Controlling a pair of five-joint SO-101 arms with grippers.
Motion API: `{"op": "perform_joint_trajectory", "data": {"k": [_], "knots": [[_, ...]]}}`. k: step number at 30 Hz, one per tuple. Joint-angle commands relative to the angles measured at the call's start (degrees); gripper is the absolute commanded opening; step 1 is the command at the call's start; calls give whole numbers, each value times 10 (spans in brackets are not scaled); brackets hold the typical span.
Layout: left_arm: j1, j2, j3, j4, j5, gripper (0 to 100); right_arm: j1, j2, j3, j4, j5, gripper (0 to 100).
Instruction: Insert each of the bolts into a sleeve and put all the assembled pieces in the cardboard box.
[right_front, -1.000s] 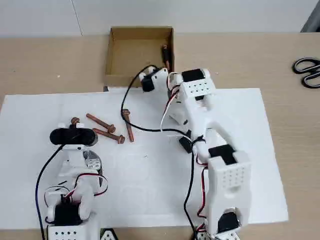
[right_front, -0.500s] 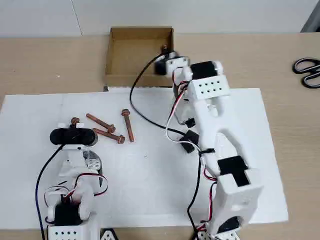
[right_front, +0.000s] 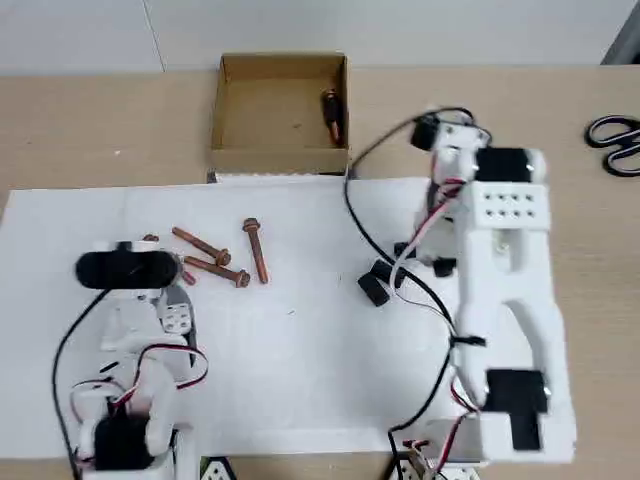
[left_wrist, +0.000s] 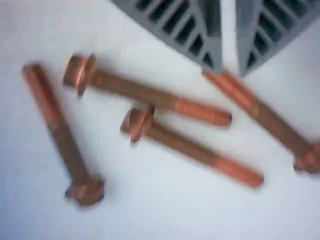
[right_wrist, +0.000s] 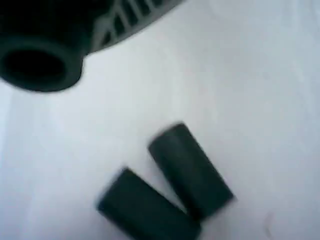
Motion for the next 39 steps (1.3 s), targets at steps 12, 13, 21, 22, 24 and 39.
{"op": "perform_joint_trajectory", "data": {"k": [12, 13, 21, 22, 24, 39], "knots": [[23, 426, -443, 98, 75, 17, 80, -142, 194, -39, 11, 4], [31, 474, -480, 119, 91, 17, 84, -147, 202, -43, 11, 4], [135, 773, -712, 240, 225, 17, 109, -181, 236, -44, 11, 4], [147, 799, -727, 242, 235, 17, 109, -185, 236, -43, 11, 4], [168, 848, -748, 241, 251, 18, 110, -193, 236, -40, 11, 3], [152, 1014, -758, 133, 237, 97, 110, -248, 308, -82, 11, 3]]}}
